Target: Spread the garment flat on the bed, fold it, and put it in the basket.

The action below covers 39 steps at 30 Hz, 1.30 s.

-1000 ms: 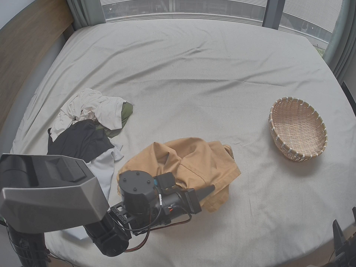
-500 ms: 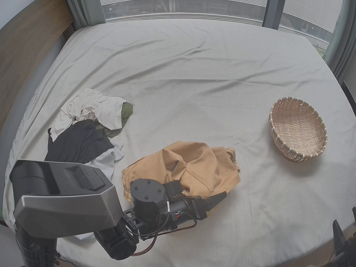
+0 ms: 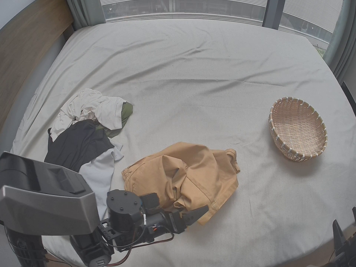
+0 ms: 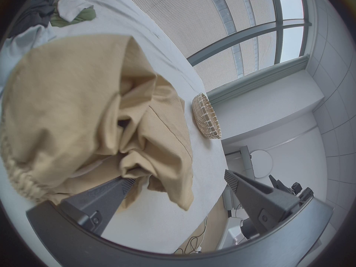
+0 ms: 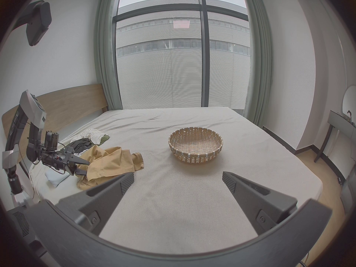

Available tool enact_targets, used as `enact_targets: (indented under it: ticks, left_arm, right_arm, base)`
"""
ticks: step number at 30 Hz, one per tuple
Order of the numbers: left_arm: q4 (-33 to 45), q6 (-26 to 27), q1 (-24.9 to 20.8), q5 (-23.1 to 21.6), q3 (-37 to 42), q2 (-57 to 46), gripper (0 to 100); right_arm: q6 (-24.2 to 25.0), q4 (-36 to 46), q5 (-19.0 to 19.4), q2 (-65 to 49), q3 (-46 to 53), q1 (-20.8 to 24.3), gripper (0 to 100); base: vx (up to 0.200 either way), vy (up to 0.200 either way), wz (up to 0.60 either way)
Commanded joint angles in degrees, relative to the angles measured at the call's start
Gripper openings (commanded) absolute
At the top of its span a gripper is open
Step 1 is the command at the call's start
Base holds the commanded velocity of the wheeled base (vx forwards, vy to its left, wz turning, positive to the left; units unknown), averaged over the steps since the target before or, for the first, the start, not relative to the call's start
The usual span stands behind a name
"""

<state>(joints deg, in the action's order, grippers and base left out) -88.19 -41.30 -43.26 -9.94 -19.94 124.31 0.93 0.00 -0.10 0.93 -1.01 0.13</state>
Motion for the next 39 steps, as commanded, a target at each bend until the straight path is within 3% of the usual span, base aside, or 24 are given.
enact_targets:
  ticks: [1,15,23,29,39]
  left_arm:
    - [-0.32,1.75,3.71,0.00,5.00,-7.59,100]
    - [-0.32,2.81,13.03,-0.44,10.01,-13.65,100]
    - [-0.32,2.98,17.34,-3.78,18.63,-16.03,100]
    - [0.47,2.98,20.85,-3.86,19.86,-12.77,100]
    - [0.03,2.98,20.68,-3.78,16.96,-1.79,100]
  right_arm:
    - [-0.05,0.00,0.01,-0.57,0.92,-0.05,100]
    - [-0.14,0.00,0.10,-0.57,0.92,-0.05,100]
    - [-0.14,0.00,0.19,-0.57,0.92,-0.05,100]
    - [-0.14,0.00,0.19,-0.57,0.92,-0.05,100]
    - [-0.14,0.00,0.19,-0.57,0.92,-0.05,100]
  base:
    - [0.000,0.000,0.00]
    - [0.000,0.000,0.00]
    - [0.000,0.000,0.00]
    - [0.000,0.000,0.00]
    - [0.000,0.000,0.00]
